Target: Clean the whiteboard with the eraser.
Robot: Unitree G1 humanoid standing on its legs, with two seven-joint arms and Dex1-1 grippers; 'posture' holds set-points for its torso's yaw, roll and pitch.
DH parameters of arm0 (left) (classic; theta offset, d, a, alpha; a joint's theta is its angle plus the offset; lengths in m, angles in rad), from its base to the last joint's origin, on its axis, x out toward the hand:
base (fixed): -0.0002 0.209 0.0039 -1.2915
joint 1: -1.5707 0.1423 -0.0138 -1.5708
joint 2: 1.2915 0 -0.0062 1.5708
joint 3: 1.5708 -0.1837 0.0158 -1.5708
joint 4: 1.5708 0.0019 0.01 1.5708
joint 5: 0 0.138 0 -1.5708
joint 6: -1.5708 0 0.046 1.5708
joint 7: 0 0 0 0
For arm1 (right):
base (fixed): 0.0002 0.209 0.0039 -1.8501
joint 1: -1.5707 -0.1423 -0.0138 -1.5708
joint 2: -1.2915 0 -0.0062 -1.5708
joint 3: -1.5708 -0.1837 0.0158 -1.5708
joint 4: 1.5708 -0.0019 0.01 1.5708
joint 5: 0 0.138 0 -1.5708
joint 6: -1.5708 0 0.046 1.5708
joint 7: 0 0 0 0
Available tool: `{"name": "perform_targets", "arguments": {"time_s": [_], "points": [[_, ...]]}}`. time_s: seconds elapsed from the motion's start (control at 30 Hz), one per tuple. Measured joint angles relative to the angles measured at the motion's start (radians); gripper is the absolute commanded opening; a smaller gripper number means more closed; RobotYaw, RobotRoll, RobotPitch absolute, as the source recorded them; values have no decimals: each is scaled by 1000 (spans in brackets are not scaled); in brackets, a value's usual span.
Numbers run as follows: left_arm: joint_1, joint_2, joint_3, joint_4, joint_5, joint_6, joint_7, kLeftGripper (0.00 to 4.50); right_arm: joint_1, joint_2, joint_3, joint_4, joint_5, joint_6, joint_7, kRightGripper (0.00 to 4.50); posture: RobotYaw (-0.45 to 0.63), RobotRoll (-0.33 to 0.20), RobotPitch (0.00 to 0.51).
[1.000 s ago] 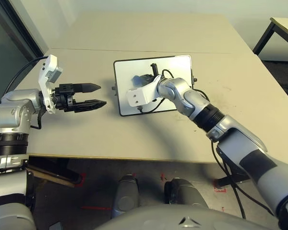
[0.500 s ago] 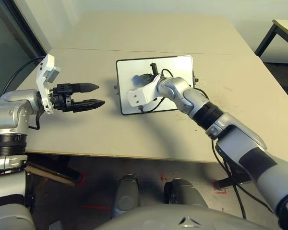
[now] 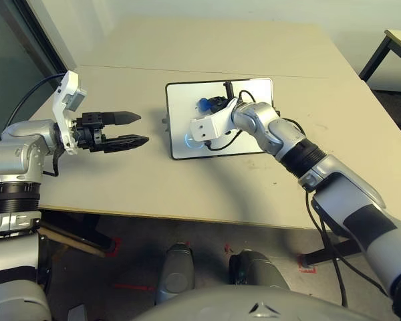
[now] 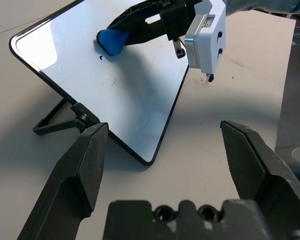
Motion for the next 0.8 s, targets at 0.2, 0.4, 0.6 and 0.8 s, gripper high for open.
{"name": "perform_targets", "arguments": {"time_s": [0.2, 0.4, 0.6, 0.8], "points": [[1, -2, 0, -1, -1, 0, 2, 4500, -9, 60, 13, 42, -14, -13, -25, 338, 301, 0, 8], [6, -2, 1, -15, -2, 0, 7, 4500, -28, 90, 30, 92, -31, -31, -55, 338, 310, 0, 9], [9, -1, 1, -16, -2, 2, 9, 4500, -34, 93, 36, 122, -38, -48, -77, 338, 306, 0, 8], [7, -1, 1, -16, -2, 2, 9, 4500, -34, 82, 32, 125, -28, -48, -70, 338, 294, 0, 6]]}}
